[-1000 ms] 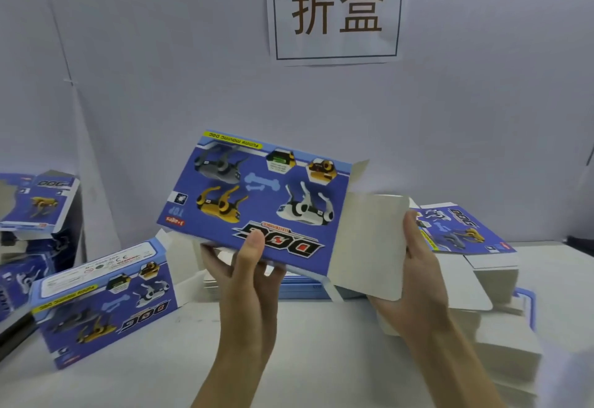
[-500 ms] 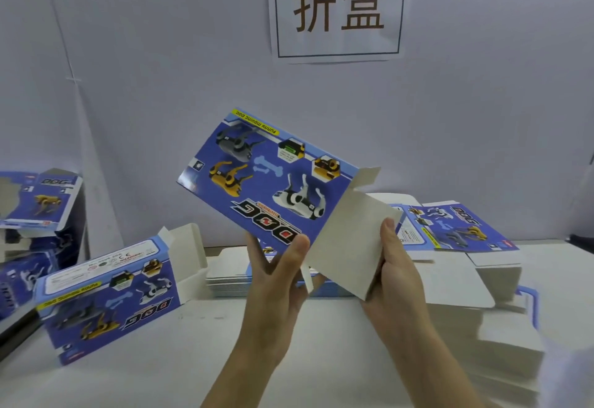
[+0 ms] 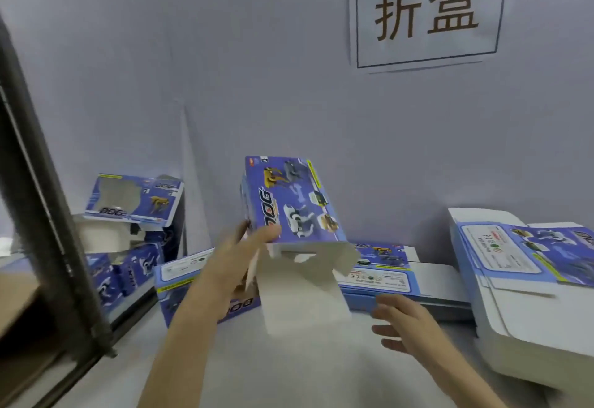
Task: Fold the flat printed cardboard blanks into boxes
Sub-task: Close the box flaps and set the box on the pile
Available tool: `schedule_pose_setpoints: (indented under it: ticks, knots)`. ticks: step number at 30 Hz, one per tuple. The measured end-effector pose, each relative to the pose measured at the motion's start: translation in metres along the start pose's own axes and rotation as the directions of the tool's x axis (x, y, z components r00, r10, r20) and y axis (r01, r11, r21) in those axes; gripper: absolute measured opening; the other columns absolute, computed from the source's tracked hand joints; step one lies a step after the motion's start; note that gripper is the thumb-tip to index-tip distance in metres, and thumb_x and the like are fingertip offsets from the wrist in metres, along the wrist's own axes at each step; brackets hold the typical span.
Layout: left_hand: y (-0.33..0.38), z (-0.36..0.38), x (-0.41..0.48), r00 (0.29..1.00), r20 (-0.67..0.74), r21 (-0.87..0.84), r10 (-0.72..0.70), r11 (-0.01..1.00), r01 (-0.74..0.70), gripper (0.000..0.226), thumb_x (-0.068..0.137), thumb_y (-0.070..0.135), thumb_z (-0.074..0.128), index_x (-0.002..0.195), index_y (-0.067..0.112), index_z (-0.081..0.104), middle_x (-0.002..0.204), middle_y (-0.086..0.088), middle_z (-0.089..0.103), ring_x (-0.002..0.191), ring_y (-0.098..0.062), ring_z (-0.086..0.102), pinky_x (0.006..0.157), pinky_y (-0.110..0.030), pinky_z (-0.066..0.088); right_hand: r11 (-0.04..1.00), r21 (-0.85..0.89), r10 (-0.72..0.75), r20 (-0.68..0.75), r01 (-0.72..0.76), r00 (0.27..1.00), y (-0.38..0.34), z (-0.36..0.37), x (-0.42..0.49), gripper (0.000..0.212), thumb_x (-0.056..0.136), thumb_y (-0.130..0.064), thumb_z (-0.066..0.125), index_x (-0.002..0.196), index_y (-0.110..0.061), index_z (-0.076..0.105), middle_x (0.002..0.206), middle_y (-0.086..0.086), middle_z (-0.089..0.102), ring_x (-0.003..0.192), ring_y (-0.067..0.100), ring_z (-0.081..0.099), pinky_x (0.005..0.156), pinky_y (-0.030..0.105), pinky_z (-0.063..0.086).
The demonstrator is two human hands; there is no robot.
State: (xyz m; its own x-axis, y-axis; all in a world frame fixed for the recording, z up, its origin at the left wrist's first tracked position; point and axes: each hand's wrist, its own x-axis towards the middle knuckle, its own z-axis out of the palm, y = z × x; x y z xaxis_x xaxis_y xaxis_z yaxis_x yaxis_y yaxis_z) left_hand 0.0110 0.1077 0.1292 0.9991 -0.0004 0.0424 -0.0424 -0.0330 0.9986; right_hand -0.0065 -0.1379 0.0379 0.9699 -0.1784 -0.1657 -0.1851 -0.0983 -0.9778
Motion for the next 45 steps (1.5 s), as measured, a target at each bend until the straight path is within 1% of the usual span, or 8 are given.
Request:
schedule_pose_setpoints:
  ticks: [7, 10, 13, 20, 27, 31, 37, 45]
  knots:
    - [0.067, -0.115, 0.069, 0.898, -0.425, -0.503, 0.115, 0.795, -0.339, 0.092, 0.078, 0.068, 0.060, 0.150, 0.020, 0.029, 0.143, -0.010, 0.045, 0.126, -0.032, 0.050, 0.104, -0.047, 0.044, 0.997, -0.067, 0.047, 0.066, -0.042, 0.997, 0.012, 0.018, 0.017, 0.015, 0.099, -0.013, 0.051, 0.110, -0.011, 0.061, 0.098, 0.011, 0.068, 0.086, 0.030, 0.066, 0.077, 0.040, 0.051]
    - [0.025, -0.112, 0.077, 0.936, -0.153, 0.244, 0.318, 0.930, -0.276, 0.130, 0.054, 0.085, 0.063, 0.154, 0.018, 0.012, 0.154, -0.017, 0.030, 0.141, -0.035, 0.029, 0.115, -0.056, 0.021, 0.975, -0.202, -0.085, 0.032, 0.090, 0.996, 0.019, 0.021, 0.023, 0.013, 0.098, -0.012, 0.053, 0.106, -0.013, 0.063, 0.103, 0.009, 0.069, 0.093, 0.027, 0.065, 0.085, 0.041, 0.051]
    - [-0.048, -0.105, 0.083, 0.994, -0.030, 0.932, 0.106, 0.363, -0.010, 0.127, 0.063, 0.077, 0.067, 0.154, 0.027, -0.006, 0.162, -0.011, 0.008, 0.148, -0.032, 0.009, 0.116, -0.061, 0.008, 0.787, -0.526, -0.415, -0.064, 0.323, 0.908, 0.021, 0.023, 0.031, 0.025, 0.094, -0.008, 0.056, 0.117, -0.012, 0.064, 0.123, 0.009, 0.064, 0.111, 0.026, 0.057, 0.091, 0.034, 0.043]
    - [-0.089, -0.123, 0.083, 0.996, -0.066, 0.996, 0.053, -0.052, 0.068, 0.098, 0.081, 0.043, 0.069, 0.153, 0.027, 0.006, 0.154, -0.010, 0.013, 0.141, -0.033, 0.015, 0.107, -0.051, 0.035, 0.170, -0.963, -0.379, 0.130, 0.207, 0.916, 0.031, 0.017, 0.074, 0.065, 0.100, -0.018, 0.036, 0.154, -0.019, 0.000, 0.163, 0.005, -0.004, 0.150, 0.024, -0.003, 0.120, 0.043, 0.004]
    - [-0.065, -0.153, 0.061, 0.996, -0.018, 0.908, 0.086, 0.418, -0.020, 0.081, 0.078, 0.040, 0.076, 0.146, 0.034, 0.032, 0.142, -0.003, 0.043, 0.125, -0.023, 0.045, 0.098, -0.036, 0.040, 0.087, -0.986, -0.326, 0.106, 0.141, 0.940, 0.052, 0.012, 0.085, 0.071, 0.098, -0.029, 0.035, 0.154, -0.021, -0.008, 0.162, 0.002, -0.005, 0.150, 0.023, -0.002, 0.118, 0.048, 0.003]
    - [-0.004, -0.171, 0.068, 0.916, -0.383, 0.098, 0.117, 0.991, -0.086, 0.045, 0.085, 0.034, 0.071, 0.125, 0.019, 0.056, 0.134, -0.012, 0.055, 0.106, -0.029, 0.062, 0.068, -0.039, 0.060, 0.099, -0.983, -0.325, 0.118, 0.158, 0.938, 0.052, 0.013, 0.087, 0.071, 0.099, -0.029, 0.034, 0.153, -0.023, -0.010, 0.163, 0.001, -0.006, 0.150, 0.021, -0.003, 0.118, 0.047, 0.001]
    - [0.049, -0.159, 0.089, 0.952, -0.303, -0.389, -0.054, 0.919, -0.072, 0.056, 0.082, 0.068, 0.056, 0.117, 0.025, 0.052, 0.109, -0.011, 0.064, 0.098, -0.033, 0.059, 0.076, -0.055, 0.049, 0.068, -0.983, -0.337, 0.138, 0.170, 0.931, 0.047, 0.011, 0.091, 0.067, 0.101, -0.026, 0.032, 0.153, -0.023, -0.009, 0.163, -0.001, -0.005, 0.150, 0.019, 0.000, 0.120, 0.043, 0.005]
    - [-0.079, -0.007, 0.081, 0.956, 0.230, 0.745, 0.182, 0.599, -0.294, 0.039, 0.097, 0.028, 0.056, 0.133, 0.014, 0.055, 0.140, -0.001, 0.045, 0.128, -0.014, 0.041, 0.103, -0.024, 0.031, 0.001, -0.959, -0.502, 0.246, 0.285, 0.829, 0.046, -0.006, 0.090, 0.063, 0.097, -0.010, 0.040, 0.152, -0.032, 0.021, 0.159, -0.013, 0.022, 0.144, 0.006, 0.026, 0.113, 0.019, 0.019]
